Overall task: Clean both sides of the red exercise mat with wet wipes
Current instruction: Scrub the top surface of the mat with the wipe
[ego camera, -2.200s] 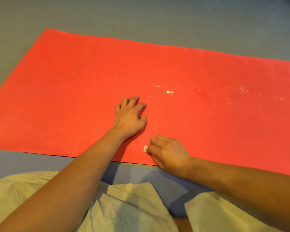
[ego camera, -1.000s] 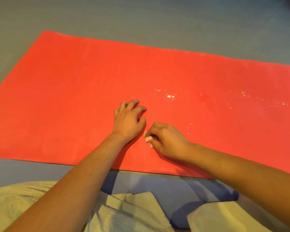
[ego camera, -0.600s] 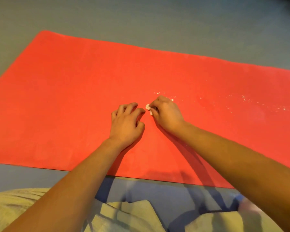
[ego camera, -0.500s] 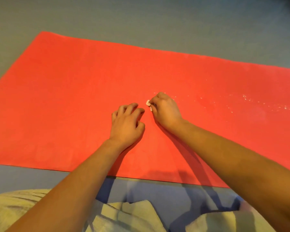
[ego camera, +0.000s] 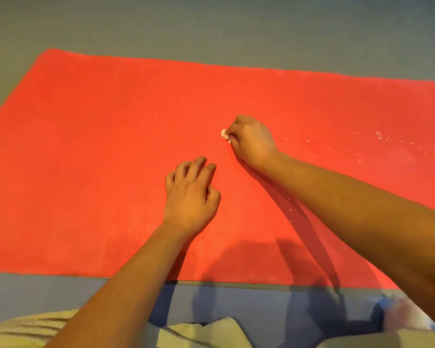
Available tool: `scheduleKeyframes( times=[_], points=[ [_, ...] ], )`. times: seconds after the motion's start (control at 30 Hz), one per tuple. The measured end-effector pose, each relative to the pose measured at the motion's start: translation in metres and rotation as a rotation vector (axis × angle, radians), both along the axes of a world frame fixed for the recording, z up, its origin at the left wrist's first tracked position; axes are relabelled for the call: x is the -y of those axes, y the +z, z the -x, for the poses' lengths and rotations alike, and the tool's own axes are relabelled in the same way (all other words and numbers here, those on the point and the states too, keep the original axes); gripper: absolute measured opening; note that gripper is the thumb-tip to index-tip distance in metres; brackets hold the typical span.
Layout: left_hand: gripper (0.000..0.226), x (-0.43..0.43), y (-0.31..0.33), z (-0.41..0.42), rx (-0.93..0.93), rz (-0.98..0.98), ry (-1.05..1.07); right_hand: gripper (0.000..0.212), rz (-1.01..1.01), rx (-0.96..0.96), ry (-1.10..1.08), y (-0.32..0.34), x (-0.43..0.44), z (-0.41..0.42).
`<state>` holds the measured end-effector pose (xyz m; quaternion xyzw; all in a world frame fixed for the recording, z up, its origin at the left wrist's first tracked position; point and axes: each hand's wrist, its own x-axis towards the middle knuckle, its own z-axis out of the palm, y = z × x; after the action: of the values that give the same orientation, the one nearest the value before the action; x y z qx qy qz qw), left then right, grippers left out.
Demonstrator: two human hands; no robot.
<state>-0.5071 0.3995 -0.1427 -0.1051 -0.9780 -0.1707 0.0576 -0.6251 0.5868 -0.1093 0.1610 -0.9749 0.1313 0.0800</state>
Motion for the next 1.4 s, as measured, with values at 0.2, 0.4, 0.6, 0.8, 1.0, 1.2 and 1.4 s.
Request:
scheduleKeyframes(
  times=[0.2, 0.4, 0.6, 0.8, 1.0, 1.2, 1.4],
  points=[
    [0.054, -0.002, 0.003, -0.001, -0.005, 0.034, 0.001, 0.018, 0.010, 0.037, -0.103, 0.007, 0.012, 0.005],
    [0.061, -0.006, 0.005, 0.001, 0.025, 0.055, 0.019, 0.020, 0.000, 0.008, 0.172, 0.005, 0.000, -0.071],
    [0.063, -0.006, 0.003, 0.001, 0.007, 0.080, 0.015, 0.020, -0.047, -0.050, 0.086, 0.001, -0.003, 0.009],
    [0.061, -0.006, 0.003, 0.001, -0.006, 0.044, 0.025, 0.018, -0.026, 0.004, -0.077, 0.006, 0.005, 0.053],
    [0.044, -0.008, 0.015, 0.018, 0.019, 0.029, 0.024, 0.016, 0.018, 0.006, 0.103, 0.003, -0.002, -0.014],
    [0.017, -0.024, 0.015, 0.088, -0.016, 0.017, -0.059, 0.017, 0.104, 0.010, -0.004, -0.002, 0.000, 0.006],
    [0.025, -0.035, 0.005, 0.129, -0.105, 0.022, -0.083, 0.020, 0.061, -0.031, -0.171, -0.005, -0.017, 0.110]
  ],
)
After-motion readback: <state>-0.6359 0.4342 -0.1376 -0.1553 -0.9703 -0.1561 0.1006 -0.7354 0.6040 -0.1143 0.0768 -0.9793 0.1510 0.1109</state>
